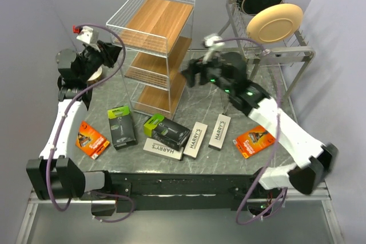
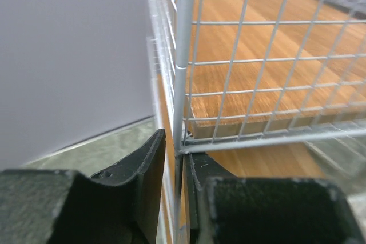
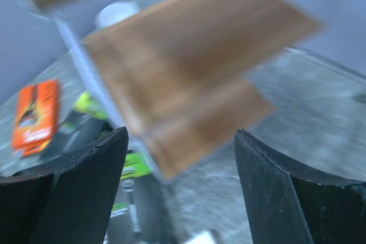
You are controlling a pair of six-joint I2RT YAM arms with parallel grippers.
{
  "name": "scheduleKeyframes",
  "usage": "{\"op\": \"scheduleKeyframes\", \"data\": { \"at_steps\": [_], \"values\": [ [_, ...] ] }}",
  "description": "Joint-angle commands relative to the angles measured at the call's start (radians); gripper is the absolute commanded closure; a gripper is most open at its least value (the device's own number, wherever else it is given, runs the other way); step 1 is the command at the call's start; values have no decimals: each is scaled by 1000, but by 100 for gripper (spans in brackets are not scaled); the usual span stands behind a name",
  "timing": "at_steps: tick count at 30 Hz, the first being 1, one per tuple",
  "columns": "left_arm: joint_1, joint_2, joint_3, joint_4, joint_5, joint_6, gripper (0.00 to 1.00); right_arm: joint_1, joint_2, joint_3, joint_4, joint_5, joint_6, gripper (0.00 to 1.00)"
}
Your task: Place and organize the shaving razors onto the shelf
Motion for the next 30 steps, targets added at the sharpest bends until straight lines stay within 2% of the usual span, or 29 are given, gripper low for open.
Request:
{"op": "scheduleKeyframes", "data": {
  "at_steps": [1, 6, 9, 14, 15, 20, 21, 27, 30],
  "values": [
    [17, 95, 120, 71, -125, 120, 76, -67, -66, -56, 74, 104, -6, 18],
    [40, 175, 215, 23, -135, 231, 75, -87, 71, -21, 197, 135, -23, 17],
    [59, 216, 258, 2, -170, 257, 67, -96, 196, 71, 248, 147, -4, 17],
    [91, 270, 304, -12, -225, 234, 41, -119, 416, 249, 309, 209, 2, 17],
    [96, 270, 302, -9, -227, 226, 33, -136, 443, 277, 309, 218, 5, 17],
    [99, 221, 258, -58, -156, 155, 20, -180, 577, 426, 307, 233, 7, 17],
    [99, 207, 241, -66, -149, 147, 13, -191, 586, 440, 307, 229, 8, 17],
    [99, 72, 74, -136, -175, 45, 14, -219, 646, 480, 366, 97, -16, 18],
    [100, 28, 27, -194, -191, -14, 17, -222, 689, 507, 358, 0, -33, 26]
  ]
}}
